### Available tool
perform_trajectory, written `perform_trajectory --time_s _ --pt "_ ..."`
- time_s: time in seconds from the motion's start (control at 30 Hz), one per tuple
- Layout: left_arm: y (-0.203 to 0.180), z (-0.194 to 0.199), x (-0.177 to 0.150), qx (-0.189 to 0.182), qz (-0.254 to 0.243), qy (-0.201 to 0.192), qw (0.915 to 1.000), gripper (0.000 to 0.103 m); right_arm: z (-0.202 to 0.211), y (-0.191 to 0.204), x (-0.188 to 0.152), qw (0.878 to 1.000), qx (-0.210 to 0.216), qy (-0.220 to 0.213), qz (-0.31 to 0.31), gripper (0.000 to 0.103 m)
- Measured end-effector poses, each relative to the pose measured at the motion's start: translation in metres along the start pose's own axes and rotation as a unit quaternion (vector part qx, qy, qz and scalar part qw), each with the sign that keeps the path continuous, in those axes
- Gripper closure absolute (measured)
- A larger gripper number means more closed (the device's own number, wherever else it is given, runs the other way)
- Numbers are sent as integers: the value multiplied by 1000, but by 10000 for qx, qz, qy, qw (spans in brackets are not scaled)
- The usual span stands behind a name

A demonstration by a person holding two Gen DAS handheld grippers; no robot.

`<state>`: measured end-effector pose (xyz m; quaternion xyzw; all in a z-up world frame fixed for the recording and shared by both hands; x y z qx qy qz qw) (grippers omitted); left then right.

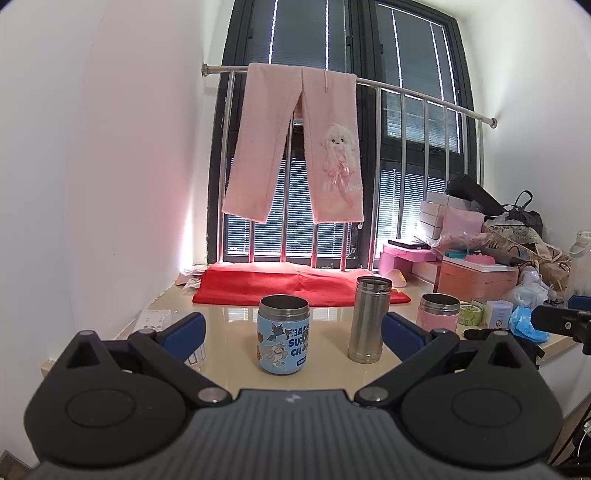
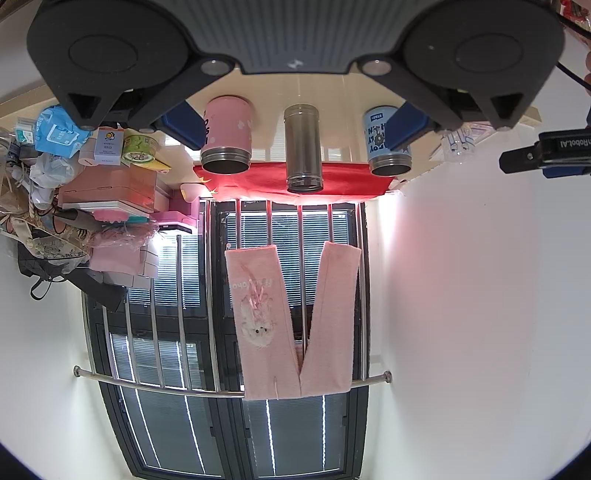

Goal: Flip cup upright

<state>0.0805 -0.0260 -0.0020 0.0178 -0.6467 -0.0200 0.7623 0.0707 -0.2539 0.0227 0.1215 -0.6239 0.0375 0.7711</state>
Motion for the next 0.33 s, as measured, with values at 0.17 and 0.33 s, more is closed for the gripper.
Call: perform_trajectory --time_s 0.17,0.33 --pt "0 1 0 7 -1 3 10000 0 1 0 0 10000 -6 0 -2 0" --pt "-1 1 -1 -3 21 1 10000 0 2 1 2 10000 -7 -4 5 0"
Point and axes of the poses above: each gripper's, at about its wrist camera, not at the fingertips, and z roughly against the way its jaws point, y to its left, x to its top, the point moved 9 cm from there along -z, roughly the way its jaws point, and after that the axes turned 5 degrees about -z, right-handed, at the moved point
